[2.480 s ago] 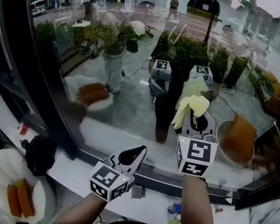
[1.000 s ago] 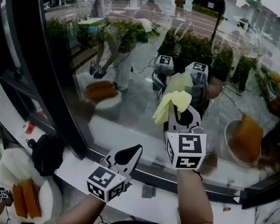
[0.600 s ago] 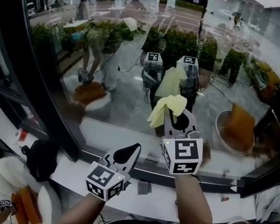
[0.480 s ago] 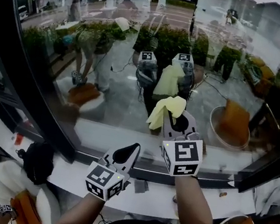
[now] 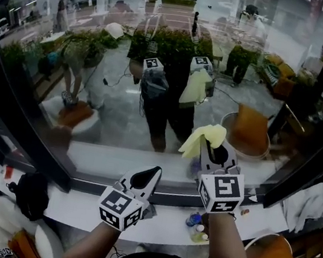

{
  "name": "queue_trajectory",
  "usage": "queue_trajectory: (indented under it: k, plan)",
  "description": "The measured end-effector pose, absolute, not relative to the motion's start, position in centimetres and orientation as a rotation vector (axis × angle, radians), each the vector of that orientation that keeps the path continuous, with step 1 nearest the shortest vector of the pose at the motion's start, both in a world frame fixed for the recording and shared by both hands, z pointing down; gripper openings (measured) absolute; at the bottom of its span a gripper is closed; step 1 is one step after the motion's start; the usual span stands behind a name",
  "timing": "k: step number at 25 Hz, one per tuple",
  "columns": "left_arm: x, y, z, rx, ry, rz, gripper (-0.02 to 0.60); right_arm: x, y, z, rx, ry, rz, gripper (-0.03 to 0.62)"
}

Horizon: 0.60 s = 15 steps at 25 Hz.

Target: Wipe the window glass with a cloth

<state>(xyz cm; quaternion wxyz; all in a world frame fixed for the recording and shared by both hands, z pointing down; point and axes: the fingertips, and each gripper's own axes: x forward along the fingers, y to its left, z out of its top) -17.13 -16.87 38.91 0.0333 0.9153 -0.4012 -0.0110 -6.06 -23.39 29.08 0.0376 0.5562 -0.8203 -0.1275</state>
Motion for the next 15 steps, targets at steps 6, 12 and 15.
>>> queue_trajectory:
  k: [6,12,15]
  plan:
    - [-11.3,-15.1,38.9,2.829,-1.177,-0.028,0.008,1.4,-20.4,31.2,1.769,-2.469,-0.307,0.043]
    - [-5.2,-12.0,39.8,2.824,-1.118,0.020,0.008,8.4,-16.7,33.6,1.805,-2.428,-0.209,0.043]
    - [-2.8,-10.0,40.0,2.822,-1.100,0.037,0.008,11.1,-14.5,34.6,1.809,-2.420,-0.168,0.043]
